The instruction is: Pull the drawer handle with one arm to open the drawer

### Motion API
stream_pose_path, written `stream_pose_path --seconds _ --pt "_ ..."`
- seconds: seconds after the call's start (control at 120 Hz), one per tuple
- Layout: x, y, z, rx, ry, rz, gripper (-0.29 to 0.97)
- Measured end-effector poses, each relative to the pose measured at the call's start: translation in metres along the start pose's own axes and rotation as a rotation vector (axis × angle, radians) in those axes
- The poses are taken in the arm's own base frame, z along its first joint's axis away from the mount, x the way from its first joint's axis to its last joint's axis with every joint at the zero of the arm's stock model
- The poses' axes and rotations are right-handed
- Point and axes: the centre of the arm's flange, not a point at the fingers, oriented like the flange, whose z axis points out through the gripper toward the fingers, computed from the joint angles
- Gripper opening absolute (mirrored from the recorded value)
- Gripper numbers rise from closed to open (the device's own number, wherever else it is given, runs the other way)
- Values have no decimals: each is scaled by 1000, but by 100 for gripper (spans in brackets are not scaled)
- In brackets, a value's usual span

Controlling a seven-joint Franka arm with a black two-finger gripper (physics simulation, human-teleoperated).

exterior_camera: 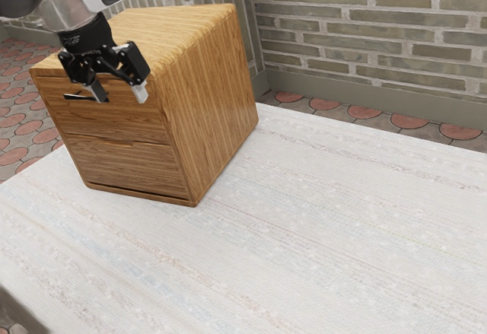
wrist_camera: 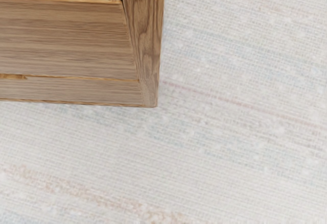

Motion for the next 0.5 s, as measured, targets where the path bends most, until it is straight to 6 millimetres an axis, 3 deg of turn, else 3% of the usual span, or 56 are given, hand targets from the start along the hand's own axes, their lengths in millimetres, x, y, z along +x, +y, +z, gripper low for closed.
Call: stream_pose_path --seconds 0.15,0.258,0.325,0.417,0.5 --pt "-3 40 2 -14 -9 68 65" --pt "-4 45 0 -23 -8 75 65" --pt "-16 39 -38 -25 61 69 65" --pt "-28 24 -76 58 134 47 65" --pt "-34 13 -89 99 153 27 65"
